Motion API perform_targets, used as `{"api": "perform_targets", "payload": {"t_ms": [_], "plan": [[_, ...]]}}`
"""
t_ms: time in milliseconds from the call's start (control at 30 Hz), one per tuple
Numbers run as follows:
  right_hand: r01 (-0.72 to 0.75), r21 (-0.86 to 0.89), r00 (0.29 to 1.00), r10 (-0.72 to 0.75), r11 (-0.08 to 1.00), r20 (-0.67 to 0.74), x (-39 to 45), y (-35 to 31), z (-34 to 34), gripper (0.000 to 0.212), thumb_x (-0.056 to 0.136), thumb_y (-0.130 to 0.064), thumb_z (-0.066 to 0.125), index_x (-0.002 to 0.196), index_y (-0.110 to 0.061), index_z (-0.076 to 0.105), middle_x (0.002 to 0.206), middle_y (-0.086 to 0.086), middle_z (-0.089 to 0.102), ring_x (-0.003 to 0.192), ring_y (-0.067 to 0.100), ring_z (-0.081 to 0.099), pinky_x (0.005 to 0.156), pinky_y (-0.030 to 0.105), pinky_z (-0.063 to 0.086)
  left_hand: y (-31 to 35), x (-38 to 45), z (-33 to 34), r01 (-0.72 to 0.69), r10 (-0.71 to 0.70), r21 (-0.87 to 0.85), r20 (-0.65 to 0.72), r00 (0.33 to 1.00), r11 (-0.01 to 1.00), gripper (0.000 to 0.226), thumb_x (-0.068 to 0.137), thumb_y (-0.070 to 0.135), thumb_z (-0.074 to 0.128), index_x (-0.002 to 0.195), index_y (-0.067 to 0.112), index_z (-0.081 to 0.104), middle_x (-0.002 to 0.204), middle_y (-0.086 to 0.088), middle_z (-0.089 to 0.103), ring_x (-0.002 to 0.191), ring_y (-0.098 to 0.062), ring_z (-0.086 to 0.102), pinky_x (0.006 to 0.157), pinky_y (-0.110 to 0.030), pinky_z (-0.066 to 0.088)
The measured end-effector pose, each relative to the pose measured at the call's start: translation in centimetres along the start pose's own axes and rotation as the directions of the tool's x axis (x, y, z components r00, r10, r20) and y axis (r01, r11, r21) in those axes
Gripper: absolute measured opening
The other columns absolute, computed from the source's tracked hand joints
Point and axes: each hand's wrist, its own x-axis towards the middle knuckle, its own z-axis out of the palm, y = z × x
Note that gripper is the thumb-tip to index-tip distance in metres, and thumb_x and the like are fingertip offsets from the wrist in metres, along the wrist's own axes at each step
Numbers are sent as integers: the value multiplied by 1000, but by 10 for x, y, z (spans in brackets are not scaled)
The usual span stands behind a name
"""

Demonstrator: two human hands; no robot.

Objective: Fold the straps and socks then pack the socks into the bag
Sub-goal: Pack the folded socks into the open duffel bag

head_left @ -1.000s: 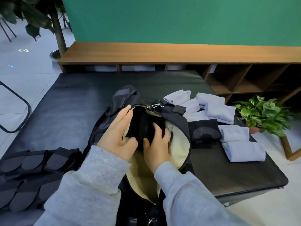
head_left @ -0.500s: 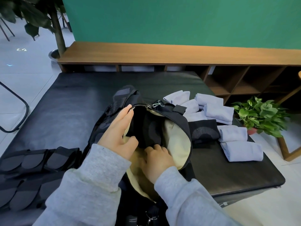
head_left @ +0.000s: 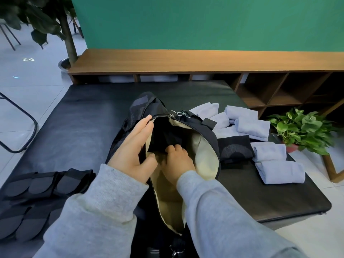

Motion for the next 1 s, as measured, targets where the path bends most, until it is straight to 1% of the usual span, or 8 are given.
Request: {"api": "perform_targets", "payload": {"t_ms": [100,200,333,400,533,633,800,1000], "plan": [[54,10,998,-54,999,15,-18,5,-2,35,94,-26,41,127,-15,47,131,5,43,120,29,41,93,37,39,-2,-1,1,23,-23,33,19,1000,999,75,83,-8,51,126,47,22,130,45,15,117,35,11,114,-32,27],[113,28,978,-106,993,-179,-44,11,-10,26,93,-26,44,116,-21,55,117,-2,49,110,21,44,80,31,40,-5,-2,3,61,-64,89,39,997,994,76,83,-7,49,138,39,23,129,47,11,116,35,9,114,-27,25],[118,54,777,-58,992,-627,-70,28,-20,22,67,-9,72,82,-24,67,92,2,48,83,18,31,65,34,44,-9,-1,4,80,-83,103,19,996,991,75,82,-8,46,144,29,25,129,47,9,116,34,7,113,-22,23],[-2,89,700,65,996,-711,-74,43,-22,33,58,-5,77,81,-27,69,94,9,48,82,19,29,67,37,41,-8,-1,4,80,-81,111,8,997,991,73,83,-8,45,145,25,24,130,44,8,119,30,8,108,-7,18],[-237,248,855,323,939,-407,-73,67,-35,39,85,-17,63,120,-34,62,126,8,42,105,25,37,84,32,36,-1,-1,5,87,-86,139,-13,996,986,69,86,-10,44,146,18,24,137,29,11,124,15,12,85,13,9],[-217,296,957,263,930,-125,-67,67,-54,53,94,-6,41,142,-27,38,132,2,41,102,17,46,81,17,32,-3,2,3,109,-105,190,-31,994,976,71,86,-10,44,147,18,22,136,30,9,127,12,12,91,6,11],[-13,282,969,82,959,-235,-52,39,-107,60,91,1,42,146,-18,29,144,8,36,130,23,35,100,23,28,2,13,-11,170,-142,321,-109,984,932,77,83,-14,40,148,19,17,151,23,7,137,2,15,89,2,10],[207,406,912,-25,890,-410,-63,40,-113,61,89,3,40,144,-22,34,130,-5,41,98,-2,35,78,3,21,2,4,-24,161,-104,342,-180,978,926,76,84,-14,40,149,15,14,155,17,3,141,-3,12,101,-8,17]]}}
